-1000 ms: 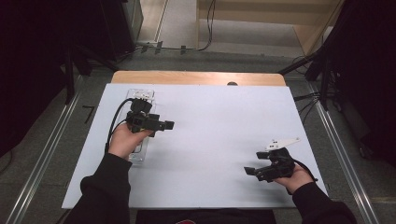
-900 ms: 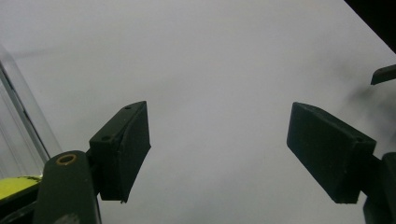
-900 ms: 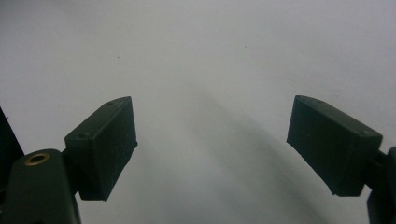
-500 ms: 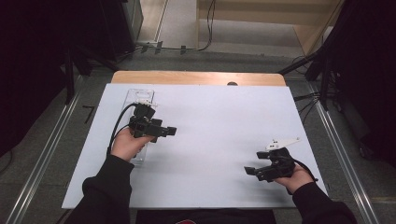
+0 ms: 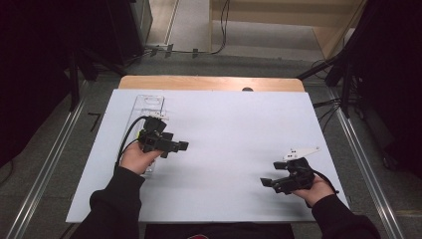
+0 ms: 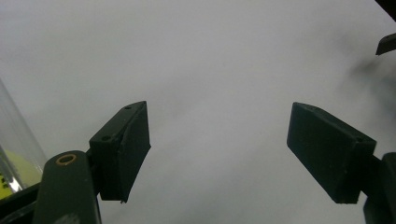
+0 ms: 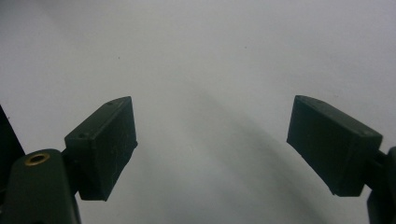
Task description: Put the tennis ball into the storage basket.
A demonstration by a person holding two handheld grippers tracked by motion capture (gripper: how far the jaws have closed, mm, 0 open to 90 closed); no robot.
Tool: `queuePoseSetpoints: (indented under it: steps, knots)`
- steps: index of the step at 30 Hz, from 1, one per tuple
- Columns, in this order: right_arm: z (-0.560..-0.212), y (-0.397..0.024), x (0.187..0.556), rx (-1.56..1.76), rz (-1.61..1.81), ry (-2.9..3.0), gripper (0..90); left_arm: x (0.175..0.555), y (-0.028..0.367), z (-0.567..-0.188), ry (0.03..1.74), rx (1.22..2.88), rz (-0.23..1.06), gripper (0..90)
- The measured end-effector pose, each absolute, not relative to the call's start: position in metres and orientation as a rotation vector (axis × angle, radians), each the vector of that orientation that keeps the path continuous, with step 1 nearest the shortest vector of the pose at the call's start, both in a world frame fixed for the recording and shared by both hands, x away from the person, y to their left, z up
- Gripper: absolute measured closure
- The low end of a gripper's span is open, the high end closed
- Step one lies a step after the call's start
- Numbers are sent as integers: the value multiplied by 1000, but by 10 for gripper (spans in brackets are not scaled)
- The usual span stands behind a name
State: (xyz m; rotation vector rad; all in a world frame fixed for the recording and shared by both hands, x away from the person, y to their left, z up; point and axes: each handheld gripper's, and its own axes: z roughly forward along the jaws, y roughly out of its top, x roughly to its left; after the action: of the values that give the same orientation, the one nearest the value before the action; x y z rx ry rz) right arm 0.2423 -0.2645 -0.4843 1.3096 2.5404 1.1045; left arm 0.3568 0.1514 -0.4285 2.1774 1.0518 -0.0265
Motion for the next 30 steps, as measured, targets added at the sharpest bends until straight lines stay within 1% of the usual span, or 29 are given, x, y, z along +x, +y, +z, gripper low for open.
queuePoseSetpoints:
  steps: [9,16,30]
  knots:
    - [-484,-264,242,1312,1101,2542,137,349,151,-433,1040,2188,-44,216]
    - [-484,-265,242,1317,1104,2539,137,342,152,-437,1017,2195,-16,216]
    - [-484,-265,243,1321,1105,2537,137,328,152,-445,934,2211,-28,215]
